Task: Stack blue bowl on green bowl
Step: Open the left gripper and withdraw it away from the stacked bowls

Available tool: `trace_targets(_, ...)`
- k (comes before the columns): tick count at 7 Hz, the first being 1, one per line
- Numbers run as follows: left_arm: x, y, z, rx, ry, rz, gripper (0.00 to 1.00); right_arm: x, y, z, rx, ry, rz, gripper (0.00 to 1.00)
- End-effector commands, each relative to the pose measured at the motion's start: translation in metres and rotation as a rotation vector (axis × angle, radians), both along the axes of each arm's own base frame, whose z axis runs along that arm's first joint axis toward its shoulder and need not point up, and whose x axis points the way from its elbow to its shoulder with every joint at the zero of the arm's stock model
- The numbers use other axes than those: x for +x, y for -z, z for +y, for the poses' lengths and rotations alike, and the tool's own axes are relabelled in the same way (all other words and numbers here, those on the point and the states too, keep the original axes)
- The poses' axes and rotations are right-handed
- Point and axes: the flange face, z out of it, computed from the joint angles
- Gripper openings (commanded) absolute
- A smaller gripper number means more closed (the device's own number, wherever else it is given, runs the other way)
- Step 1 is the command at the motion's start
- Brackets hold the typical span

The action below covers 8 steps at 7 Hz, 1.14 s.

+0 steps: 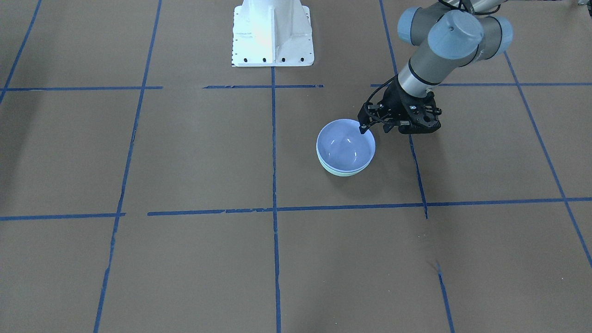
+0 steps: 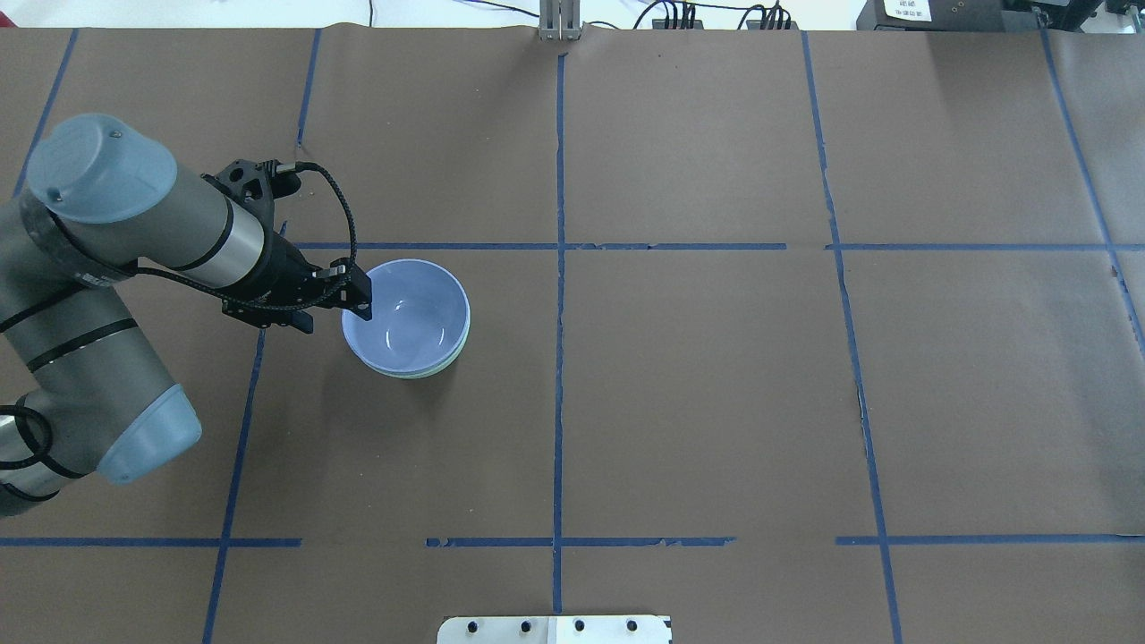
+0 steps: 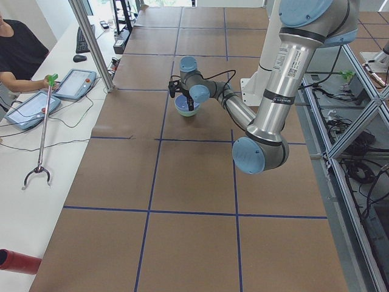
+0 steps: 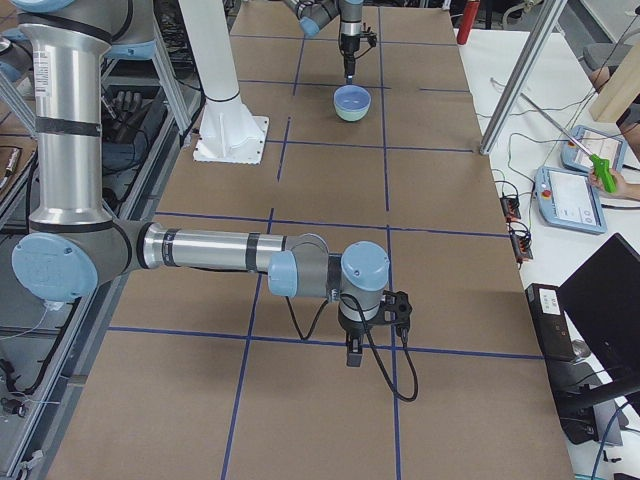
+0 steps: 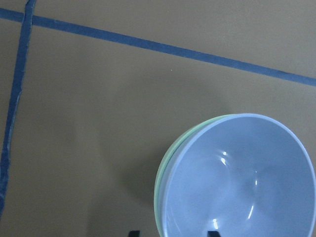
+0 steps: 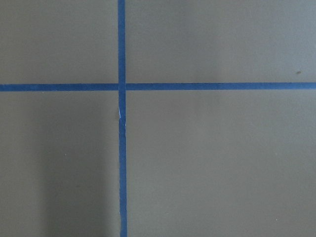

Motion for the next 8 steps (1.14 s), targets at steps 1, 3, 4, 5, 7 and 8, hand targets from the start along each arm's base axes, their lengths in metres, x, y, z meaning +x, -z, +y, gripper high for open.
trace_targets(1, -0.036, 0.016, -0.014, 0.085, 0.021, 0.017, 1.0, 0.0, 0.0, 0.0, -0.001, -0.001, 0.0, 1.0)
trace_targets(3, -0.123, -0.02, -0.046, 0.233, 0.047, -0.054, 1.0, 0.0, 0.0, 0.0, -0.001, -0.001, 0.0, 1.0)
trace_targets(4, -0.154, -0.053, -0.048, 0.309, 0.006, -0.112, 1.0, 0.0, 0.0, 0.0, 0.0, 0.0, 0.0, 1.0)
trace_targets(5, -0.206, -0.088, -0.059, 0.388, -0.015, -0.184, 1.0, 0.0, 0.0, 0.0, 0.0, 0.0, 0.0, 1.0)
trace_targets(7, -0.297, -0.153, -0.075, 0.435, -0.111, -0.292, 1.0, 0.0, 0.0, 0.0, 0.0, 0.0, 0.0, 1.0)
trace_targets(8, -0.33, -0.183, -0.081, 0.41, -0.165, -0.339, 1.0, 0.0, 0.0, 0.0, 0.0, 0.0, 0.0, 1.0)
